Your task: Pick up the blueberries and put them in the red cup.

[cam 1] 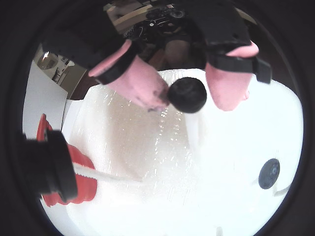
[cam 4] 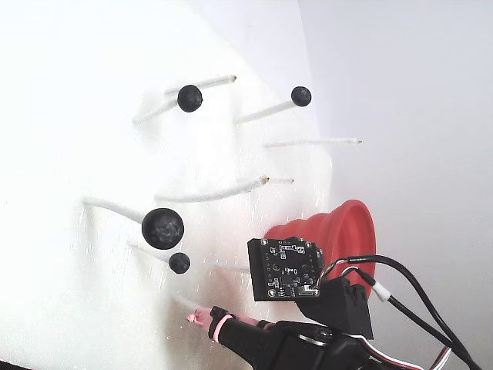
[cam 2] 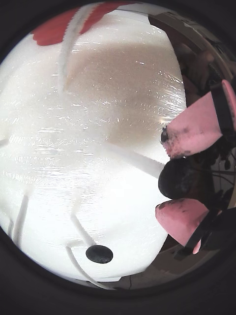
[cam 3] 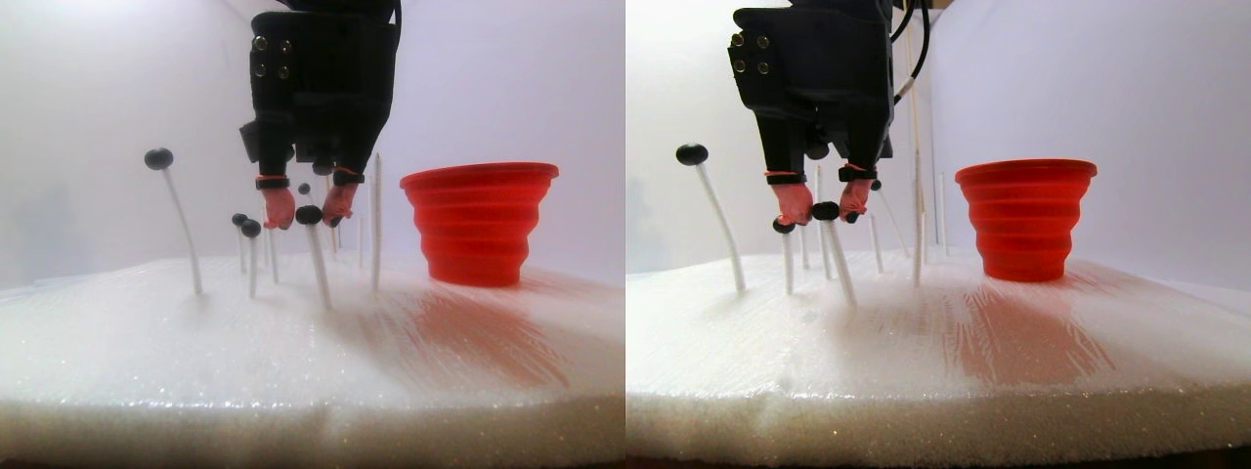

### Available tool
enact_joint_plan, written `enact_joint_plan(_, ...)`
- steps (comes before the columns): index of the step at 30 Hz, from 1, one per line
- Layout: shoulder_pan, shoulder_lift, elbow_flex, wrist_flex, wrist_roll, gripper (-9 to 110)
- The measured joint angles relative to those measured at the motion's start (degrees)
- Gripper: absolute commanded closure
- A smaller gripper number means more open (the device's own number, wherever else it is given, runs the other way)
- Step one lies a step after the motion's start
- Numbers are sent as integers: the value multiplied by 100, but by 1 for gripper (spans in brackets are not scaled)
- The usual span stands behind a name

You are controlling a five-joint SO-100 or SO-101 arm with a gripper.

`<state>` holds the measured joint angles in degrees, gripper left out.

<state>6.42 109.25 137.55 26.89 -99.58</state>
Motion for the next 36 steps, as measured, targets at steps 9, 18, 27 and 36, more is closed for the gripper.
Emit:
enact_joint_plan(9, 0, 0, 0, -53, 0, 90)
enact_joint_plan(18, 0, 0, 0, -44, 0, 91)
enact_joint_plan(27, 0, 404, 0, 352, -70, 92)
enact_joint_plan(36, 9, 914, 0, 650, -70, 92)
